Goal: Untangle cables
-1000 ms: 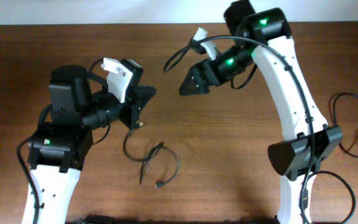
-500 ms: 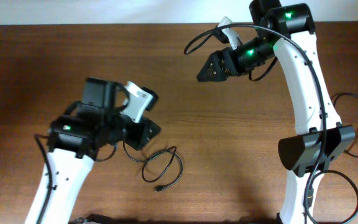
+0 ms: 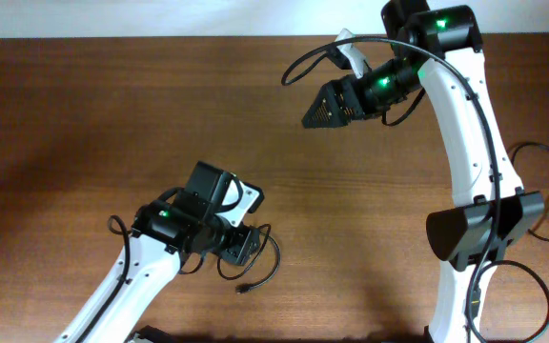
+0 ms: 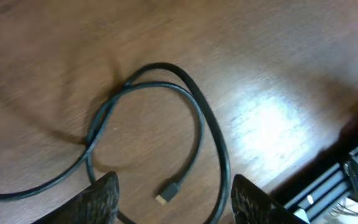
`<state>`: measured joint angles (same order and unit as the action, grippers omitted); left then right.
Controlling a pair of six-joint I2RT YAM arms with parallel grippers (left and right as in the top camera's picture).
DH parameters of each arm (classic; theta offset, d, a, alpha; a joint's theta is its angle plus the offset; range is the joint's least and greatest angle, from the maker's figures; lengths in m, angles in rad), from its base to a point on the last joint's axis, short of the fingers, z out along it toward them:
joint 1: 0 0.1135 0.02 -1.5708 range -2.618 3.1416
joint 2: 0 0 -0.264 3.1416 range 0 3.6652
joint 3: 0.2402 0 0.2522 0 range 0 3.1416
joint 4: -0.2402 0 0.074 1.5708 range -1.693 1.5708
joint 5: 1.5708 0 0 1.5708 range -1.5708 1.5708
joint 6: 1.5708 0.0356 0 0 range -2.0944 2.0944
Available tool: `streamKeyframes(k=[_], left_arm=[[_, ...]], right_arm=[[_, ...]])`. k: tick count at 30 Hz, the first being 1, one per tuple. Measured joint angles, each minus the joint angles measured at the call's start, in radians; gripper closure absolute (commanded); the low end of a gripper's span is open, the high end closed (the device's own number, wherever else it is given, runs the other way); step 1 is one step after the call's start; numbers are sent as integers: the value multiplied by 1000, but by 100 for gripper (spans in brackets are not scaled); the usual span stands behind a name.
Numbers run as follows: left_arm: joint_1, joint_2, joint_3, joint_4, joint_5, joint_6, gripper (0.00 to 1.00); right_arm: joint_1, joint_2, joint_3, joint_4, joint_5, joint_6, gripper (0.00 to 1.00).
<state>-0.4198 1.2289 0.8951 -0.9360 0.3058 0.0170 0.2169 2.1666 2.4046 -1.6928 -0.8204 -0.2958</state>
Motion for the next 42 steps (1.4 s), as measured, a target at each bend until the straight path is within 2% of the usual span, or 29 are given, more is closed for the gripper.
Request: streamKeyframes(k=[4,5,7,8,9,20,27,30,34,38,42], left_arm=[[-18,0,-28,9,57,-3,42],[-35,0,-40,19,62,-3,50],[-77,0,-87,50,76,-11,76],[-83,0,-97,60,79,-15,95],[-90,0,-110,79,80,-13,100],[-91,0,-112,302,80,-14,100],[38,4,265,325,78,-14,100],[59,3,307,327,72,-14,100],[60,4,307,387,194,-67,100],[60,4,317,527,347,-131,100],[61,4,334,563,438,-217,100]], right_arm=[[0,0,0,0,0,0,1],[0,0,0,0,0,0,1],[0,0,0,0,0,-1,1],[0,0,0,0,0,0,1],[0,0,0,0,0,0,1],[0,0,0,0,45,0,1],[0,0,0,0,32,-2,1],[19,0,0,24,-53,-35,1],[50,0,0,114,-80,-53,0],[55,0,0,158,-88,-56,12],[55,0,0,225,-90,-56,13]])
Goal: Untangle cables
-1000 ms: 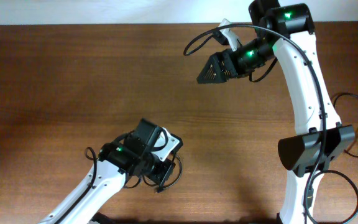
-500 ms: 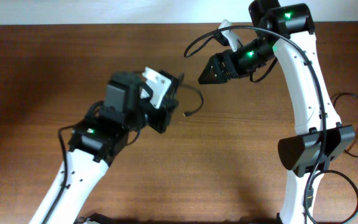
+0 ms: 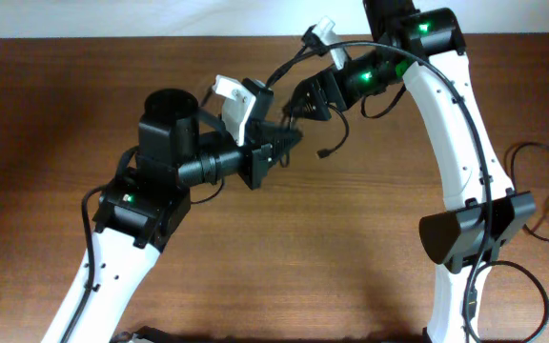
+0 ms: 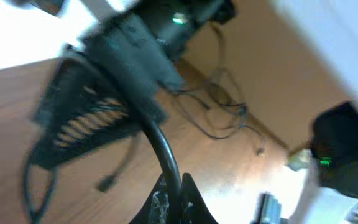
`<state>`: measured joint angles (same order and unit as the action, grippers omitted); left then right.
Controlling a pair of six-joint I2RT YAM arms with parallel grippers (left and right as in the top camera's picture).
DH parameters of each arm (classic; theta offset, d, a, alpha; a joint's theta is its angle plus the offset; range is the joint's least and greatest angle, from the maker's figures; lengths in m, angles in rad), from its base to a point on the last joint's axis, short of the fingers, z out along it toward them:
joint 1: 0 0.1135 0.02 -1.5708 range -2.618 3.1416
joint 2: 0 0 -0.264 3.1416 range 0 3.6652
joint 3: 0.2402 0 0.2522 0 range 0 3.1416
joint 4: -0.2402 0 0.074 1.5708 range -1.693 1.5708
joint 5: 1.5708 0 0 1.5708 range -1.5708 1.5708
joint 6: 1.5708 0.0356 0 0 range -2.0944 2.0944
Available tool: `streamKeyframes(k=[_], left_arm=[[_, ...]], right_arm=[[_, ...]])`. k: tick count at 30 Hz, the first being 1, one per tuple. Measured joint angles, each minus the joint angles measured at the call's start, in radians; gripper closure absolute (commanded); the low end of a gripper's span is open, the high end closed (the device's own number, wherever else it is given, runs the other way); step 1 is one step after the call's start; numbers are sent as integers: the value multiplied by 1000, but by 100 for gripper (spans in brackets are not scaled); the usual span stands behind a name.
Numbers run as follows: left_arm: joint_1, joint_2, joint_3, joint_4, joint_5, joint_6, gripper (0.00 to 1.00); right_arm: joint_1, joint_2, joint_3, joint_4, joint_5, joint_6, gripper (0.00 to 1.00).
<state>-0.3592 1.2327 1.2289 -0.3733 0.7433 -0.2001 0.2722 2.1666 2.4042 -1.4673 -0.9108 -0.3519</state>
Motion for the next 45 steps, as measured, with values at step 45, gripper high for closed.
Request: streamKeyframes(k=[45], left_arm=[[145,-22,10,415,248,-284,100]], right_arm=[[-37,0,0,-41,-425,-207,2]])
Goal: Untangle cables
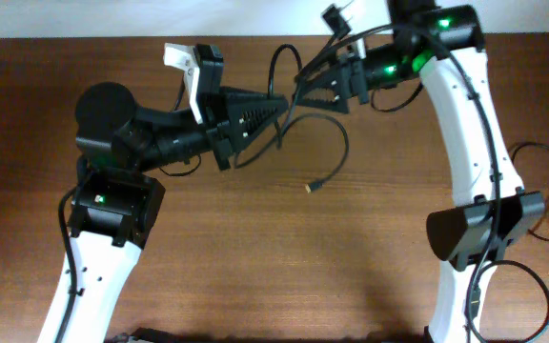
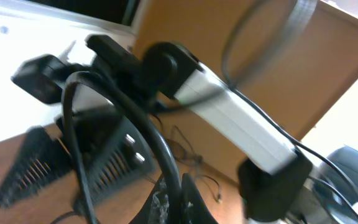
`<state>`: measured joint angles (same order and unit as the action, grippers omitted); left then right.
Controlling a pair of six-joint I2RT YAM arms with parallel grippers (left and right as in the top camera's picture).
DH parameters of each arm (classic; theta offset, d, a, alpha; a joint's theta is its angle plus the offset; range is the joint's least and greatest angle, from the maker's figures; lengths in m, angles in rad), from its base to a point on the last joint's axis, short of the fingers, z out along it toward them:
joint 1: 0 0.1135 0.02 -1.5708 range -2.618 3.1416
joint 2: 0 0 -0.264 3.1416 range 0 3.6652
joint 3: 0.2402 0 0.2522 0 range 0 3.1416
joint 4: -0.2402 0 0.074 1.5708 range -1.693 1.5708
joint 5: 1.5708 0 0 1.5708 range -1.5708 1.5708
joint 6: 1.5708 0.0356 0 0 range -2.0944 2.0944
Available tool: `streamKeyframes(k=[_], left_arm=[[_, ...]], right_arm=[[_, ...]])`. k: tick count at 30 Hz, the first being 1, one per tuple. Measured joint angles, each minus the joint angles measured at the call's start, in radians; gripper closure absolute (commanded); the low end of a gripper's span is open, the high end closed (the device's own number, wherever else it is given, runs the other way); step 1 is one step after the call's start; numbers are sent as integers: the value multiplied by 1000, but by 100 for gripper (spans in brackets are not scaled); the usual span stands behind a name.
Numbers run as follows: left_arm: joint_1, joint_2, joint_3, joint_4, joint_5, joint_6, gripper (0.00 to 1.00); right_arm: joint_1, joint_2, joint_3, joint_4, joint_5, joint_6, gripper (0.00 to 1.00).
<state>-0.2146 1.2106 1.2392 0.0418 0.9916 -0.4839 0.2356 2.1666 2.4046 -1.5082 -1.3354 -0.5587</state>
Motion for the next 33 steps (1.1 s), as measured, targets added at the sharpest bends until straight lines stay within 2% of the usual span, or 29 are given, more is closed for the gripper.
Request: streamKeyframes(k=[4,10,17,23,24,25,26,30,31,33], left_arm=[[22,0,0,-27,-69,0,100],[103,2,0,-39,-88,0,100],[103,2,0,-40,-91,0,100],[66,11,0,-45,-176,1,100],[52,20,0,-45,-190,0,100],[42,31,0,-45,-198,0,100],[28,46,0,-45,-206,0,100],[18,80,0,-51,-232,0,99],[19,82,0,-51,-237,0,95],[18,83,0,-52,-245,-2,73]], right_arm=[[79,0,0,-2,-15,-58,2],[68,0,0,-3,-18,-89,2],[68,0,0,-3,-20,-97,2],[110,0,0,-3,-73,-101,4],[121,0,0,-2,-76,-101,16],[127,0,0,2,-78,-101,47],[132,0,0,8,-80,-103,96],[135,0,0,-7,-94,-107,96],[135,-2,0,-7,-92,-107,96],[132,-2,0,-7,-92,-108,96]])
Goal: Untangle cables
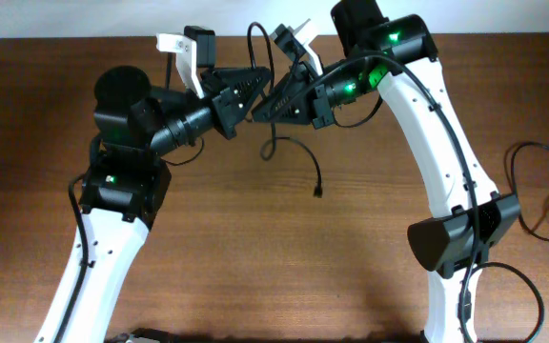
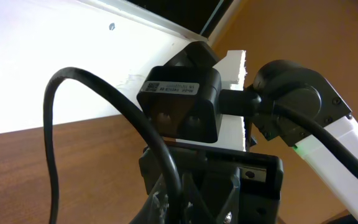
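Note:
One black cable [image 1: 308,157] hangs in the air at the back of the table, and its plug end [image 1: 318,193] dangles over the wood. My left gripper [image 1: 258,78] is raised, points right and is shut on the cable. In the left wrist view the cable [image 2: 104,93] arches up and left out of the left gripper [image 2: 176,205]. My right gripper [image 1: 261,109] points left, tip to tip with the left one, and looks shut on the same cable. Its wrist camera block [image 2: 185,106] fills that view just ahead.
The brown wooden table [image 1: 208,248] runs under both arms. More black cables [image 1: 541,191] lie past its right edge beside the right arm's base. A white wall runs behind the table's far edge.
The right gripper has moved left and a little down, so the two gripper tips now meet. The cable loop stands above them. The plug end still hangs in about the same spot.
First my left gripper was open, low over the cable's loop and plug at the table's front, with the right gripper high at the back. Then the left was shut on the cable, raised near the right. Then higher, plug dangling. Now the tips meet.

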`<state>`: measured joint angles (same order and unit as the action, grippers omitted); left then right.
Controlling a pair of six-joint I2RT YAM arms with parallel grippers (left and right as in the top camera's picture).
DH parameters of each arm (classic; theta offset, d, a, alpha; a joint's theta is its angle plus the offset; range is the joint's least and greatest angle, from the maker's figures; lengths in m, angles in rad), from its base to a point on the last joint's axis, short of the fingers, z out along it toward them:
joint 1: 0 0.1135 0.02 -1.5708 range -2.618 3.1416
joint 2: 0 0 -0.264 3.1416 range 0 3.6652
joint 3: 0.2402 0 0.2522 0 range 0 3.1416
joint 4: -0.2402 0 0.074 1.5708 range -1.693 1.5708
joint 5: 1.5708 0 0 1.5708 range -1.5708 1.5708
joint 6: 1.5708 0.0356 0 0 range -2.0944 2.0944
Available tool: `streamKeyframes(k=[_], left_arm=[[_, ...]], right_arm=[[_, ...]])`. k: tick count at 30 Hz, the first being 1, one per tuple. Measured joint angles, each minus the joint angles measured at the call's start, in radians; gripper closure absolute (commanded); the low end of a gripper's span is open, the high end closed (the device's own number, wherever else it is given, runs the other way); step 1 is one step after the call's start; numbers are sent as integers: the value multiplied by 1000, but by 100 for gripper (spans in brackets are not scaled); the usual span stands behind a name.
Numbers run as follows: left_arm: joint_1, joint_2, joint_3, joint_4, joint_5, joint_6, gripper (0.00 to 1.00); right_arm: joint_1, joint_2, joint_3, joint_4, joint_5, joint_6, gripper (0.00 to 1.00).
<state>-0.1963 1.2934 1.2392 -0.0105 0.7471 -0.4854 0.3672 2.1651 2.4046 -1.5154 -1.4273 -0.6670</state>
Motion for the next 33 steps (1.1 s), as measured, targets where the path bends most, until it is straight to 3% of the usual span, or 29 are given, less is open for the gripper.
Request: streamKeyframes(k=[1,2,5,8,11,14,19,27,28,29,30,32,33], left_arm=[[0,0,0,0,-4,6,63],[0,0,0,0,-5,-1,61],[0,0,0,1,5,-2,62],[0,0,3,-42,35,-2,54],[0,1,4,-149,43,-2,53],[0,1,4,-161,50,-2,52],[0,1,5,-109,51,77,52],[-6,1,5,-104,49,116,50],[-12,1,5,-105,49,119,50],[-23,1,5,-106,50,120,45],[-31,1,5,-106,50,122,41],[-37,1,5,-106,50,127,34],[-37,1,5,-106,50,127,23]], right_arm=[[-2,0,0,-1,2,2,96],[-9,0,0,-1,14,9,96],[-67,0,0,-2,67,80,96],[-194,-2,0,0,164,143,96],[-383,-45,-1,36,240,166,96],[-528,-87,-1,68,283,201,96],[-865,-109,0,88,746,402,96],[-1287,-109,-1,199,1120,641,96],[-1308,-109,-1,209,1140,667,74],[-1343,-109,-1,211,1172,703,30],[-1374,-109,-1,214,1181,725,18],[-1429,-109,-1,211,1179,756,16],[-1438,-109,-2,212,1167,763,15]])
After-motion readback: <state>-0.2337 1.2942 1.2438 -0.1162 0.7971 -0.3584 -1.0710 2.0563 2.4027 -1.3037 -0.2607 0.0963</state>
